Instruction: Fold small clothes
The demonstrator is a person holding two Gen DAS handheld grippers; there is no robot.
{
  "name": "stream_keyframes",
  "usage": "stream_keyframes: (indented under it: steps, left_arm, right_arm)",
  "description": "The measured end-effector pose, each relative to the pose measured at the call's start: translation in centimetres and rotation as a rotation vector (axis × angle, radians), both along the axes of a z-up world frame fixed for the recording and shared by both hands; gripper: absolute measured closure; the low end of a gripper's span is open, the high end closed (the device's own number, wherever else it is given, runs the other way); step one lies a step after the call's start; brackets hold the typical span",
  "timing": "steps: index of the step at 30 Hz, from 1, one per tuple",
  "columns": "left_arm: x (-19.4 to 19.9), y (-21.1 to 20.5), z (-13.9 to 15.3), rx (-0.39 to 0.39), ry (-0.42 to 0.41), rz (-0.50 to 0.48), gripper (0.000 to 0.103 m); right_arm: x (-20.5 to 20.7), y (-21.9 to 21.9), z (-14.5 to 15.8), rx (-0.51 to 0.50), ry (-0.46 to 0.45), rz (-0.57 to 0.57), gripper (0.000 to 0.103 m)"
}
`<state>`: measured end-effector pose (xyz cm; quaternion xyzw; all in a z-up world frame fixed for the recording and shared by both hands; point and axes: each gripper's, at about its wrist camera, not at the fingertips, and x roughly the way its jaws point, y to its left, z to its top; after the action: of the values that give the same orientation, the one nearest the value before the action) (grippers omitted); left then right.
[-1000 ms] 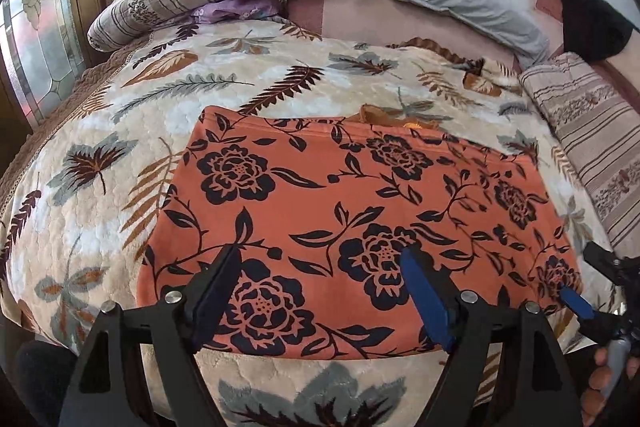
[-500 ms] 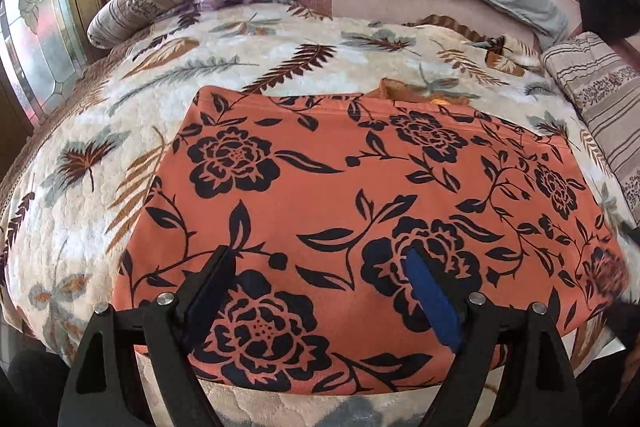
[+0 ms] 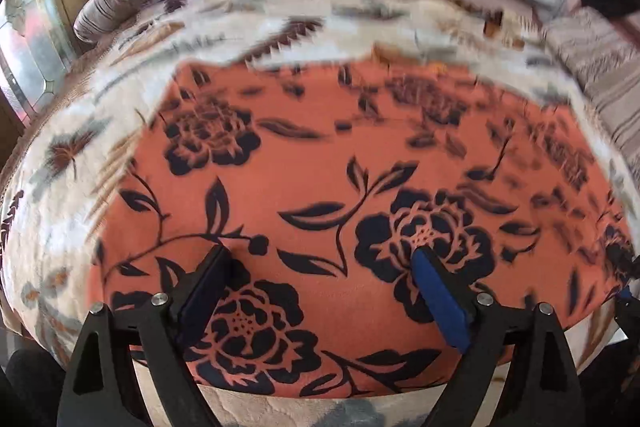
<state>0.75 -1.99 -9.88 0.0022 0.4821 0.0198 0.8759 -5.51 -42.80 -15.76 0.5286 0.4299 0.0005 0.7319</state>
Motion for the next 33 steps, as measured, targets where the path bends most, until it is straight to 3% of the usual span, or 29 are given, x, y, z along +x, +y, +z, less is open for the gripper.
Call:
stream_keyframes:
  steps: [1, 3, 4, 6, 7, 8, 9, 11, 14, 16, 20, 22, 25, 28, 29, 31, 32, 33]
  left_arm:
    - [0.0, -0.2, 0.4, 0.016, -0.009, -0.01, 0.01]
    - [0.0, 0.1, 1.6, -0.039, -0.009, 0.005, 0.011]
    - [-0.2, 0.1, 2.4, -0.067, -0.041, 0.013, 0.011]
    - [-0.1, -0.5, 3.4, -0.054, -0.103, -0.004, 0.011]
    - [0.1, -1.0, 2.9, -0.027, -0.098, -0.018, 0.011]
    - [0.7, -1.5, 1.6, -0.008, -0.043, -0.034, 0.011]
    - [1.3, -1.6, -0.1, -0.001, 0.036, -0.043, 0.01]
    - [1.1, -1.6, -0.4, 0.016, -0.014, -0.05, 0.007]
    - [1.4, -1.3, -0.3, 0.001, -0.006, -0.055, 0.007]
    - [1.3, -1.2, -0.4, 0.003, -0.02, -0.064, 0.006]
    - [1.4, -1.2, -0.5, 0.001, -0.034, -0.063, 0.006]
    - [1.2, -1.2, -0.5, -0.002, -0.03, -0.063, 0.005]
    - [0.8, -1.6, -0.5, 0.0, -0.031, -0.062, 0.005]
    - [0.9, -1.5, -0.5, 0.0, -0.03, -0.06, 0.005]
    - [1.0, -1.5, -0.5, 0.001, -0.03, -0.061, 0.005]
    - [1.1, -1.4, -0.6, -0.005, -0.031, -0.063, 0.004]
    - [1.1, -1.3, -0.6, -0.006, -0.033, -0.066, 0.004]
    - [1.3, -1.3, -0.7, -0.005, -0.036, -0.066, 0.003]
  right_arm:
    - [-0.7, -0.6, -0.5, 0.074, -0.025, -0.045, 0.068]
    - [-1.1, -1.3, 0.4, 0.121, -0.077, -0.051, 0.026]
    - [-1.2, -1.4, 1.0, 0.116, -0.11, -0.047, 0.021]
    - [-0.8, -1.5, 1.8, 0.07, -0.128, -0.021, 0.024]
    - [-0.4, -1.4, 1.5, 0.057, -0.118, 0.003, 0.031]
    - [0.1, -1.4, 0.9, 0.043, -0.083, 0.023, 0.083]
    - [0.4, -1.3, 0.2, 0.03, -0.029, 0.048, 0.094]
    - [0.1, -1.3, 0.4, -0.002, -0.013, 0.061, 0.094]
    - [-0.4, -1.7, 2.9, -0.173, 0.015, 0.071, 0.085]
    - [-0.9, -2.8, 3.5, -0.206, 0.037, 0.044, 0.074]
    - [0.6, -5.7, 5.2, -0.219, -0.025, 0.009, 0.033]
    - [4.2, -5.8, 5.5, -0.173, -0.089, 0.111, 0.033]
    - [10.7, -4.7, 5.7, -0.213, -0.096, 0.25, 0.033]
    - [16.8, -3.7, 3.3, -0.202, -0.005, 0.376, 0.033]
    - [18.2, -3.2, 2.6, -0.205, 0.017, 0.391, 0.037]
    - [19.9, -2.1, 2.7, -0.25, -0.003, 0.446, 0.078]
    - [20.3, -1.7, 2.8, -0.27, 0.01, 0.468, 0.088]
    - [20.4, -1.5, 2.8, -0.311, 0.019, 0.457, 0.088]
